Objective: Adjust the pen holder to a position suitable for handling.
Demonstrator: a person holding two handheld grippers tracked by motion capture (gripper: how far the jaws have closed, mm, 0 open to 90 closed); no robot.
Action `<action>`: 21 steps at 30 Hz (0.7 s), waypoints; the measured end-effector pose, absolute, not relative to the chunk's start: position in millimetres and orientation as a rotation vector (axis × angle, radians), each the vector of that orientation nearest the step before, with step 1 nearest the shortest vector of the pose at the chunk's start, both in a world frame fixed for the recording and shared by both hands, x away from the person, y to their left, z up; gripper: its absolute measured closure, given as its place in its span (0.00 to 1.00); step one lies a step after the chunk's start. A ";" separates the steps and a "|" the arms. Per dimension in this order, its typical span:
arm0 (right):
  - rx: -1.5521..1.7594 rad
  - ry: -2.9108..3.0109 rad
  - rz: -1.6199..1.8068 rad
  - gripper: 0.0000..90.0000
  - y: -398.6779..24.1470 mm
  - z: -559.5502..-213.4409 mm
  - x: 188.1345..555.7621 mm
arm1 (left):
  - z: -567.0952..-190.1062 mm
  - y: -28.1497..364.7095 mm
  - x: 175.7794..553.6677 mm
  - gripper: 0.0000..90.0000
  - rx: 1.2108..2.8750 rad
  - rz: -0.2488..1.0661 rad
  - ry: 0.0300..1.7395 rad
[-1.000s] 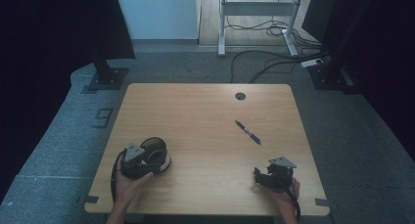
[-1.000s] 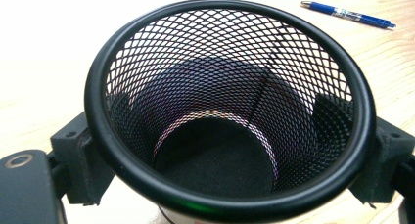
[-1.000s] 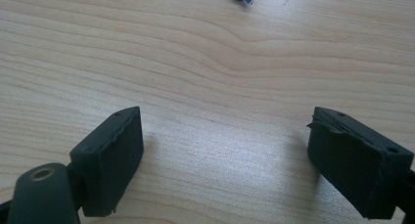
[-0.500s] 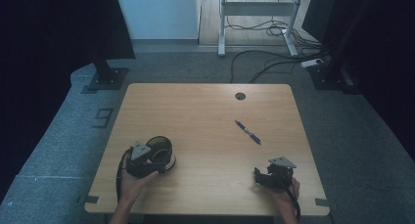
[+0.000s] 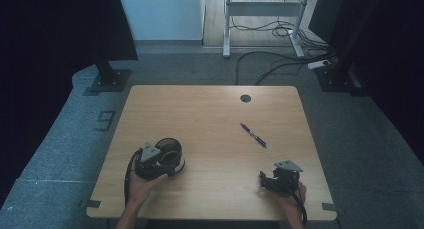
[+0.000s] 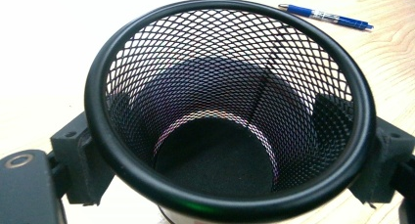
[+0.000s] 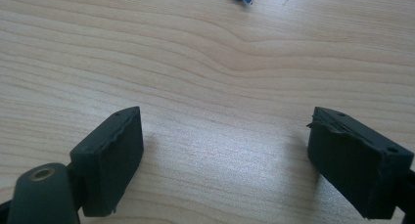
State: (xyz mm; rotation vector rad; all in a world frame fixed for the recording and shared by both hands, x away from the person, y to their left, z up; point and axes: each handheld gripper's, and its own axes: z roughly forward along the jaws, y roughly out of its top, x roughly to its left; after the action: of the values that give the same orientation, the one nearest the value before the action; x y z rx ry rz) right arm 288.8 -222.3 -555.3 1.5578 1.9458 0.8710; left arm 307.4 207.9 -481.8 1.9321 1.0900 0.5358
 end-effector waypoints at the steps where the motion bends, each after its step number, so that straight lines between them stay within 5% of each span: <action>1: 1.558 1.946 0.871 0.14 -222.3 -555.3 288.8 | -481.8 207.9 307.4 0.11 1.932 0.536 1.090; 21: 1.558 1.946 0.868 0.14 -222.3 -555.2 288.7 | -480.8 195.7 316.1 0.11 1.961 0.526 1.070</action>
State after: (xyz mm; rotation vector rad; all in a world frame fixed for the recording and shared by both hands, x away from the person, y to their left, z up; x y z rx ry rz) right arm 288.7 -222.3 -555.2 1.5577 1.9459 0.8684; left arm 316.1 195.7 -480.8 1.9612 1.0704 0.5258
